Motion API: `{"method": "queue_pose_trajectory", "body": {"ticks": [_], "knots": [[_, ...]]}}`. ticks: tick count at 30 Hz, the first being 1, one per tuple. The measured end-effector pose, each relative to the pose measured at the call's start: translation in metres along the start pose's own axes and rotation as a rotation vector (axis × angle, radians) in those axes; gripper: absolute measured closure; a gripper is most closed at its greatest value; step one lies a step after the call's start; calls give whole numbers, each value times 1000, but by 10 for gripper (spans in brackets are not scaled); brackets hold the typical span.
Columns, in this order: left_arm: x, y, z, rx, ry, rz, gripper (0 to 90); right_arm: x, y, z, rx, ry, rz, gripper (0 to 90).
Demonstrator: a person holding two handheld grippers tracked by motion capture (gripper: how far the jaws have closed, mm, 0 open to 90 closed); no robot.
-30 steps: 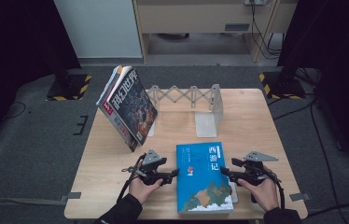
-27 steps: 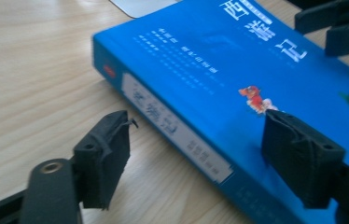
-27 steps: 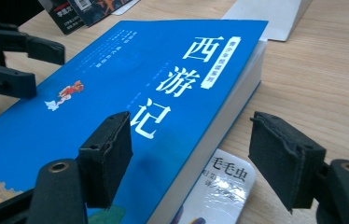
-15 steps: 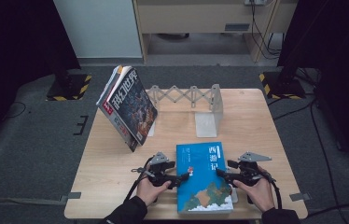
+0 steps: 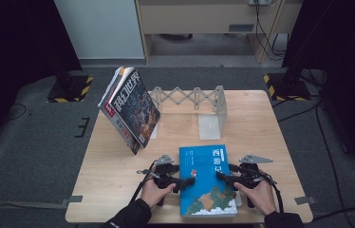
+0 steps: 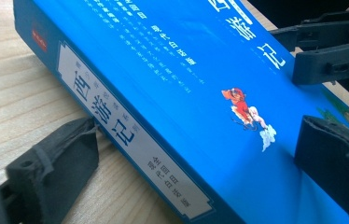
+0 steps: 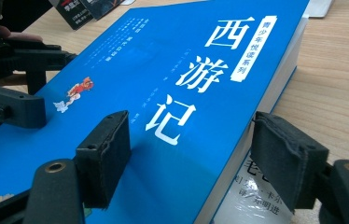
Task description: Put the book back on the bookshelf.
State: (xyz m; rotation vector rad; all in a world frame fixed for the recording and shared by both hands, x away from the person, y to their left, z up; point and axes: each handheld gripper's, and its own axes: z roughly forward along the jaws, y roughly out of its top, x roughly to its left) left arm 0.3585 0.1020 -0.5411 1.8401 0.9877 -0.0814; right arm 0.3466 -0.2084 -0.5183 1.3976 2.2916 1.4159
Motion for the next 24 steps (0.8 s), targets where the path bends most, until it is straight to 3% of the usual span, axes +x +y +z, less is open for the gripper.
{"method": "queue_pose_trajectory", "body": {"ticks": [10, 15, 19, 24], "knots": [[2, 0, 1, -1, -7, -30, 0, -2, 0, 3, -3, 11, 29, 273], [1, 2, 5, -25, 33, -54, 0, -2, -1, 3, -5, 12, 35, 270], [6, 3, 4, -30, 6, -68, 0, -2, -1, 3, -7, 12, 35, 268], [6, 4, 3, -26, 11, -60, 16, -2, -1, 4, -9, 13, 47, 266]]}}
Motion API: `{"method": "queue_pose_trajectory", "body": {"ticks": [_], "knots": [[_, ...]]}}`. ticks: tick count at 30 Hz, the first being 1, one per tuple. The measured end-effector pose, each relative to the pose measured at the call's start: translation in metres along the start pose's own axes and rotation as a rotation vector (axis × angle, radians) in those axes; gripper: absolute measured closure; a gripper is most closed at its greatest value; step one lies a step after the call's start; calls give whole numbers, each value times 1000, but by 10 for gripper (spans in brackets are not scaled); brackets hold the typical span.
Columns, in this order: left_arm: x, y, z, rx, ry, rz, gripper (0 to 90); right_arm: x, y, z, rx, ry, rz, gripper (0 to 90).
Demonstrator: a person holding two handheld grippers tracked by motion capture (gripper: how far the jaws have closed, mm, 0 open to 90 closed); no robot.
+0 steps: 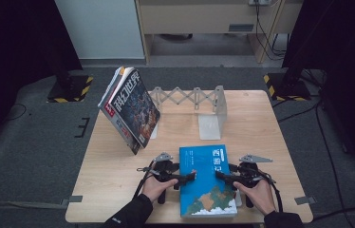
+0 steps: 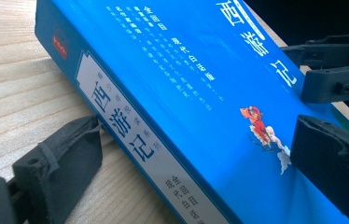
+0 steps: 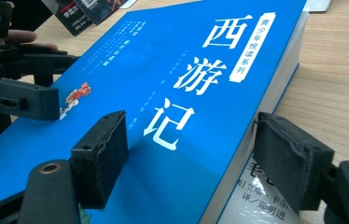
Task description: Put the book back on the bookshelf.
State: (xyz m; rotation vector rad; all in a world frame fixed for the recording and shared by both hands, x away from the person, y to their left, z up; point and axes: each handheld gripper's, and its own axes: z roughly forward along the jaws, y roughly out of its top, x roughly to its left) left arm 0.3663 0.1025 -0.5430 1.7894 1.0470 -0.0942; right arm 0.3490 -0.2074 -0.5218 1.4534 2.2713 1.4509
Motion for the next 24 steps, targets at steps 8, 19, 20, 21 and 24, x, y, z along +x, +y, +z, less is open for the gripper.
{"method": "queue_pose_trajectory", "body": {"ticks": [8, 19, 20, 21, 24], "knots": [[1, 2, -6, -32, 27, -15, 194, -1, 0, 0, 4, -1, -4, 264], [0, 3, -13, -27, 20, -3, 257, -2, -1, -1, -6, -1, -4, 270], [0, 1, -13, -24, 14, -15, 240, -2, -1, -1, -3, -1, -6, 273], [0, 0, -13, -22, 8, -27, 232, -2, 0, -2, -1, -1, -10, 276], [-1, -2, -14, -8, -6, -41, 203, -1, -1, -3, 6, 2, -9, 273]]}}
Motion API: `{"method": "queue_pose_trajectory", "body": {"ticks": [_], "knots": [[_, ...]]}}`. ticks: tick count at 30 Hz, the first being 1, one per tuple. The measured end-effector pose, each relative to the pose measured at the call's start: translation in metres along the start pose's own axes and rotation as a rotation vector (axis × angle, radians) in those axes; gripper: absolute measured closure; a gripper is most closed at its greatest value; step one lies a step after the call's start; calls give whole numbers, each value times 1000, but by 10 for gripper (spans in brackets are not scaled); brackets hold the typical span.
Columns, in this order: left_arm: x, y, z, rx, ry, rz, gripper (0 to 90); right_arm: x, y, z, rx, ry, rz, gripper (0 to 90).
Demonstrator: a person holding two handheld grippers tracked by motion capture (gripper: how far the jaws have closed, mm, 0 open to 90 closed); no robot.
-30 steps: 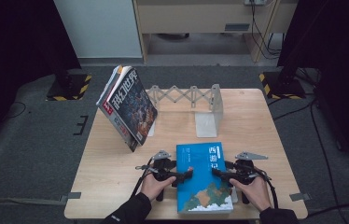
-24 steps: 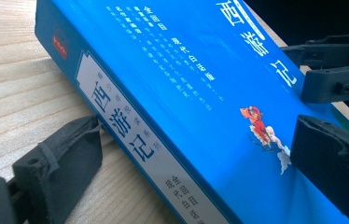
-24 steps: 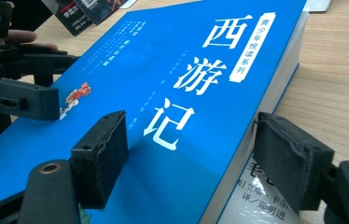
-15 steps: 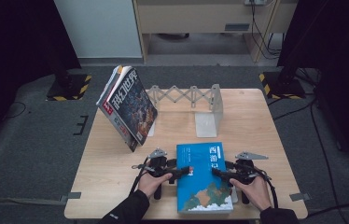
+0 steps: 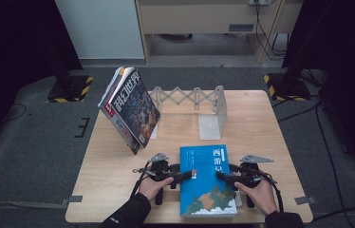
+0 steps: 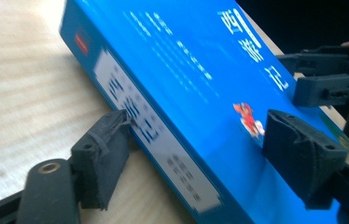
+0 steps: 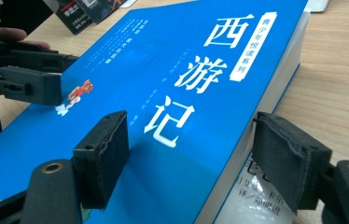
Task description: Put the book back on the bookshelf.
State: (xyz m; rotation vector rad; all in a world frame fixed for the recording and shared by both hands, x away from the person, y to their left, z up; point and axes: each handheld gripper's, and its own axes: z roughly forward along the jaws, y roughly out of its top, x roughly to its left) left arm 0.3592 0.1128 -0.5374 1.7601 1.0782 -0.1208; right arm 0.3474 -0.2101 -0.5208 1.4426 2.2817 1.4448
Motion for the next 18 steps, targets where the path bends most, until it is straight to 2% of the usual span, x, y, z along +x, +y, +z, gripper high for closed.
{"method": "queue_pose_trajectory", "body": {"ticks": [4, 10, 12, 14, 15, 16, 17, 18], "knots": [[-5, -8, 4, 8, -5, -23, 121, -1, -3, -3, 1, 0, 8, 268], [-5, -8, 4, 7, -7, -19, 102, 1, -4, -1, 1, 13, 24, 255], [-5, -7, 6, 10, -19, -5, 79, 1, -4, 0, 2, 12, 28, 246], [-5, -7, 7, 4, -28, -10, 46, 0, -4, 0, 5, 12, 38, 244], [-4, -7, 11, -23, -55, -47, 23, 0, -4, 0, 4, 7, 40, 245], [-4, -6, 12, -35, -60, -82, 17, 0, -4, 0, 5, 5, 46, 245], [-4, -6, 16, -56, -79, -137, 19, 0, -5, 0, 2, 1, 46, 246], [-5, -6, 20, -93, -88, -218, 23, 0, -5, 0, -2, 0, 49, 248]]}}
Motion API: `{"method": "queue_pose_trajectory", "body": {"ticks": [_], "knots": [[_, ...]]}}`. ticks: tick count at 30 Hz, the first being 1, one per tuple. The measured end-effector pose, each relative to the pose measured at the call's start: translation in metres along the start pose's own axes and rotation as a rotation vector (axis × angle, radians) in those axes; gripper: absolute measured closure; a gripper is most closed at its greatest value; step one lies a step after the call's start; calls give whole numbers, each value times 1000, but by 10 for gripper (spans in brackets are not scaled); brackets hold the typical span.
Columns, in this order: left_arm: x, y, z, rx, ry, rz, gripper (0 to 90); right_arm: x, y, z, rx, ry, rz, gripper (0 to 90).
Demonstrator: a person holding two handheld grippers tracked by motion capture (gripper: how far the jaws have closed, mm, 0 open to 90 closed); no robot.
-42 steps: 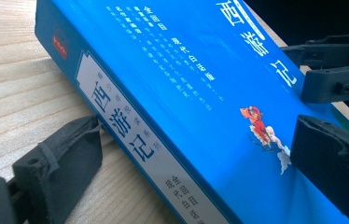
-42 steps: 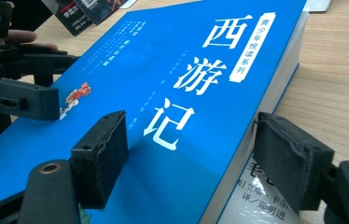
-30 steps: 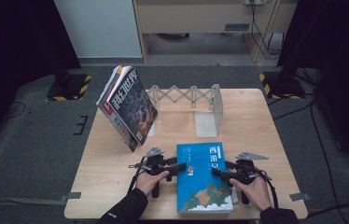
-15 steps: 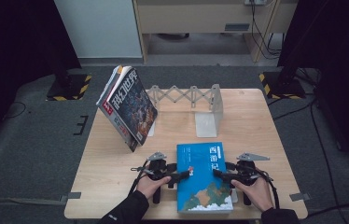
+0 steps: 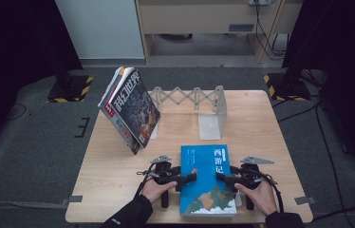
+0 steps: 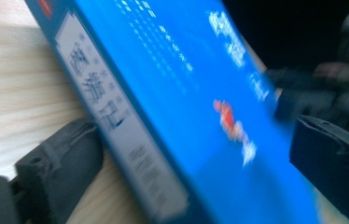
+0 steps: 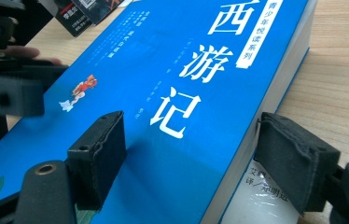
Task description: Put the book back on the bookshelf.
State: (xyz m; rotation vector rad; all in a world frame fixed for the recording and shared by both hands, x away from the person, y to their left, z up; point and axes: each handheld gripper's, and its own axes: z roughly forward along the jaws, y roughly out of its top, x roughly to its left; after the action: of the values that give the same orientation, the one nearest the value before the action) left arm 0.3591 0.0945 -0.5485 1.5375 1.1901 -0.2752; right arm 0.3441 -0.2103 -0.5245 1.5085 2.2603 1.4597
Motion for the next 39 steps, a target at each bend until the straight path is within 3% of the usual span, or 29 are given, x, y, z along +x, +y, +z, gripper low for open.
{"method": "queue_pose_trajectory", "body": {"ticks": [1, 2, 5, 8, 13, 18, 21, 25, 30, 32, 39], "knots": [[-1, -1, 3, -35, -4, -64, 23, 0, 0, 0, -4, 1, 2, 249], [0, -2, 4, -46, -13, -63, 24, 1, 0, 1, -3, 3, 2, 249], [1, 1, 1, 16, 5, 35, 77, 0, 1, 1, 3, 10, -8, 249], [1, 3, 0, 46, 6, 82, 77, -2, 1, 1, 4, 23, -2, 255], [3, 4, -1, 63, -11, 116, 68, -2, 1, 0, -2, 24, -6, 256], [4, 3, -1, 56, -14, 105, 72, -2, 1, 1, -3, 24, -6, 256], [5, 3, -3, 72, -3, 161, 98, -2, 1, 0, -2, 23, -12, 259], [9, 4, -8, 76, -10, 145, 170, -3, 2, -2, 7, 25, -24, 289], [10, 5, -8, 86, -11, 138, 193, -3, 2, -2, 5, 25, -8, 294], [9, 5, -8, 96, -28, 99, 222, -3, 1, -2, 1, 25, -4, 299], [5, 7, -13, 111, -28, 110, 267, -3, 2, -1, -24, 28, -23, 375]]}}
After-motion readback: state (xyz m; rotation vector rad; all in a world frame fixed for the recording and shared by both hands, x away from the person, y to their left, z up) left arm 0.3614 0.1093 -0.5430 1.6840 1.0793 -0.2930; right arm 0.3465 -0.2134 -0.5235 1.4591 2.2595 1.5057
